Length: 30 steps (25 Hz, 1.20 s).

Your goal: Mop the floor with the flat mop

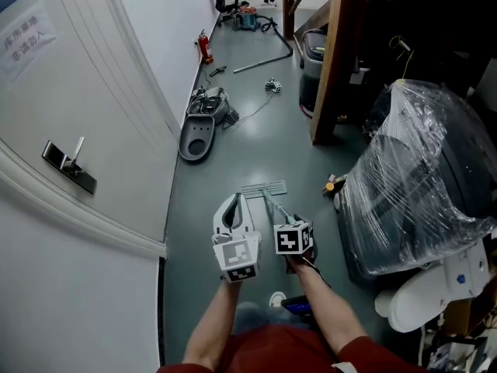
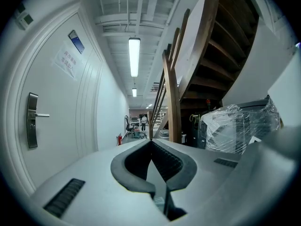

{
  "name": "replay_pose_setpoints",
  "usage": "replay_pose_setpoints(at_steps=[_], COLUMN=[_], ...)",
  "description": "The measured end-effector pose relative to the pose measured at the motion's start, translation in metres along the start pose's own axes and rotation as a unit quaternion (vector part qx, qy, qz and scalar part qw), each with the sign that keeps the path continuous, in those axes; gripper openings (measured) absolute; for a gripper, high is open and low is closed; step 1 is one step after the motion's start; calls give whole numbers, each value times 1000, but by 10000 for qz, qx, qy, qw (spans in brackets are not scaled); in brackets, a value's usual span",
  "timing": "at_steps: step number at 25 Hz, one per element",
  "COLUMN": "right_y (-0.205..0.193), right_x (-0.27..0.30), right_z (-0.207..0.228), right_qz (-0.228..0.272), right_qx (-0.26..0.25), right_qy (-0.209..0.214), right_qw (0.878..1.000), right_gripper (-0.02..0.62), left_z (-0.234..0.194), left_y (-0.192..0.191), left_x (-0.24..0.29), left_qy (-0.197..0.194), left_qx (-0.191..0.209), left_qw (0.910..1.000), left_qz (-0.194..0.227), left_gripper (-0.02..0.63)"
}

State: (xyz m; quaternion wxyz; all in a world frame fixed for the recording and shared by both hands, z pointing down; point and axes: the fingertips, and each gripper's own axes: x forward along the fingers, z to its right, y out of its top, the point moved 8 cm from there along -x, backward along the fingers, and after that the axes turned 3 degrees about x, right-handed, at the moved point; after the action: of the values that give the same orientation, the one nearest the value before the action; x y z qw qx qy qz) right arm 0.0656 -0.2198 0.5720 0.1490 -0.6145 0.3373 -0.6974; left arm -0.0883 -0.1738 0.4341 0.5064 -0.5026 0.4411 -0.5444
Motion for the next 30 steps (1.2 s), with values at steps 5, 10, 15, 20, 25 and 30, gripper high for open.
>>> replay_pose_setpoints(at_steps=[5, 10, 15, 20, 25, 30], right_y=[21, 47, 76, 101, 127, 154], right_x=[24, 49, 74, 98, 119, 141], right_z=[-1, -4, -16, -32, -55, -74], right_qz=[2, -6, -13, -15, -19, -29], right_qx=[-91, -40, -5, 5, 32, 112], right_qy=[4, 23, -26, -102, -179, -284], right_qw=[10000, 10000, 10000, 9999, 9998, 9995], right_gripper=[120, 120, 120, 120, 120, 120], left_z=[-13, -28, -51, -80, -113, -144], left_y=[-6, -8, -7, -3, -7, -4], left_x=[29, 65, 97, 127, 155, 183], left_qy=[80, 72, 27, 1, -71, -208], left_qx=[-9, -82, -92, -116, -151, -150], left_qw=[10000, 9999, 9999, 9999, 9998, 9997], left_qz=[-17, -63, -57, -89, -65, -65], left_gripper=[15, 15, 15, 15, 15, 15])
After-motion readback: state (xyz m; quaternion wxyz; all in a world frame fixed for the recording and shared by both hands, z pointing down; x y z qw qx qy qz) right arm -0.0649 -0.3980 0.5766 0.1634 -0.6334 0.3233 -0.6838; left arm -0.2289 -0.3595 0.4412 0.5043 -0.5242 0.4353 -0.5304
